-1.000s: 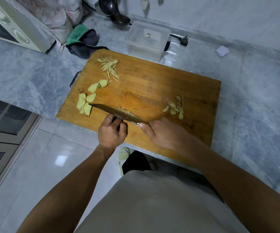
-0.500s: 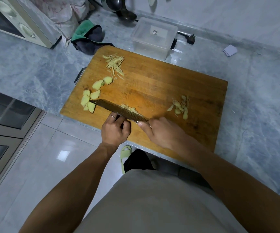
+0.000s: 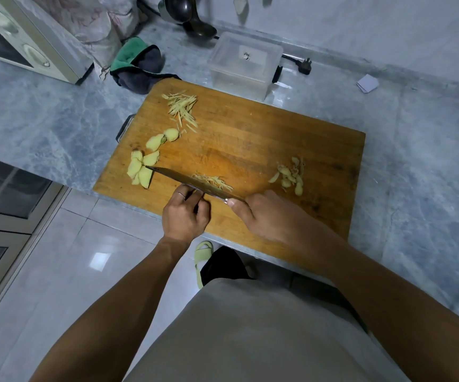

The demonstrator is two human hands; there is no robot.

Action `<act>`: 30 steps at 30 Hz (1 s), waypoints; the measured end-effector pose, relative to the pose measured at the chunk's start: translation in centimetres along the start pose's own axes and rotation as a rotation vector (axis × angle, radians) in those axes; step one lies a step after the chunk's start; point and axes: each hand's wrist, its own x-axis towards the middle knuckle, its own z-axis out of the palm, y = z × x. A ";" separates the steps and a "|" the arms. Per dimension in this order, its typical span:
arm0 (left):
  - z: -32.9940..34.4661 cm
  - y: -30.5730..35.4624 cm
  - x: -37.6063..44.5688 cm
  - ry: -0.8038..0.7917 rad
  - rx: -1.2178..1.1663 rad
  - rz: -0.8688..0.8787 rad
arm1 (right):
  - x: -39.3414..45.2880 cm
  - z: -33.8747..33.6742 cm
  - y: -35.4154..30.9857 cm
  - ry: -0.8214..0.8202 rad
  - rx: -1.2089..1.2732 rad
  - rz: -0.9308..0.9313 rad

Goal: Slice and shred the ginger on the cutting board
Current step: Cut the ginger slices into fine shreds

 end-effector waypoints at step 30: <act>-0.3 0.4 0.1 0.004 -0.022 0.001 | 0.3 0.2 0.0 -0.008 0.009 0.005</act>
